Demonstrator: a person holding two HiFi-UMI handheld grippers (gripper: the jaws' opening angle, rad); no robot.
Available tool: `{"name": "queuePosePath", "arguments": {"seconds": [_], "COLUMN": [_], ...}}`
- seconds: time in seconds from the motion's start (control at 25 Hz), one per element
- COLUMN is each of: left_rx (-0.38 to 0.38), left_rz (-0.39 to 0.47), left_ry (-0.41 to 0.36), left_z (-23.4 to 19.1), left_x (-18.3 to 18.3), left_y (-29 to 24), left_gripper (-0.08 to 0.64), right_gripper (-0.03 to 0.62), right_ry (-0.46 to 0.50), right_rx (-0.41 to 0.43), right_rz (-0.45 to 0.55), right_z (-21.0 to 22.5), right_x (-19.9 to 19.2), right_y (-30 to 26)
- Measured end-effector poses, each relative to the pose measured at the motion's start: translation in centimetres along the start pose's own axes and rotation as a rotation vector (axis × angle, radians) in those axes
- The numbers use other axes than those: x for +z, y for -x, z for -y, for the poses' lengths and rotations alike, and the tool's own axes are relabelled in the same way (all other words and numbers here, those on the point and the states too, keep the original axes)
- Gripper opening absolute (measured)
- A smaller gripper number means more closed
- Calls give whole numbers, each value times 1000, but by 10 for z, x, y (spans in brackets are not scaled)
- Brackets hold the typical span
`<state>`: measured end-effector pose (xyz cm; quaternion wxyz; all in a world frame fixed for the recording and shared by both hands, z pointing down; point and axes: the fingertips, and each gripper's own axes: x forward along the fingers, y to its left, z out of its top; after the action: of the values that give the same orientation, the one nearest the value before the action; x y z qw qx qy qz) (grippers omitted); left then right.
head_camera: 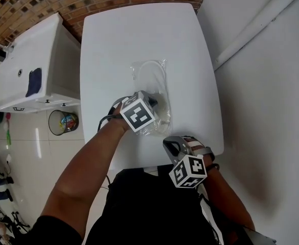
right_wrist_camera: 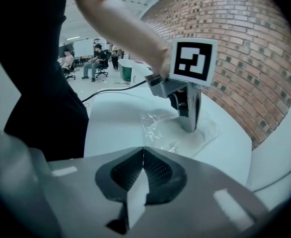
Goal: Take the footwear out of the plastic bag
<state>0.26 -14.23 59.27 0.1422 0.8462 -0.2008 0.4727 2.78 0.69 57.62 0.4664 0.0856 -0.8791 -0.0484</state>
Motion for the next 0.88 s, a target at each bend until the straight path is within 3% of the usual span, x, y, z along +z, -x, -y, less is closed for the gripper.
{"name": "queuePosePath", "arguments": {"seconds": [0.2,0.36,0.64,0.88], "left_rx": [-6,-16,-2,3], "left_rz": [6,15,-4,-21], "left_ry": [2,12,43,69], "left_z": [1,4,5,17], "left_x": [0,-1,-21,-49], "left_y": [0,1,12,26], "left_gripper": [7,8,8,8], "right_gripper": [2,2,3,5], "right_ry": [149,209,149,90], "right_rx": [29,35,-52,-128], "right_rz": [-64,-103,-187,-195], "right_z": [-22,-24,7,38], "right_x": [-15,-28,-59,-68], "right_y": [-5,-3,4,6]}}
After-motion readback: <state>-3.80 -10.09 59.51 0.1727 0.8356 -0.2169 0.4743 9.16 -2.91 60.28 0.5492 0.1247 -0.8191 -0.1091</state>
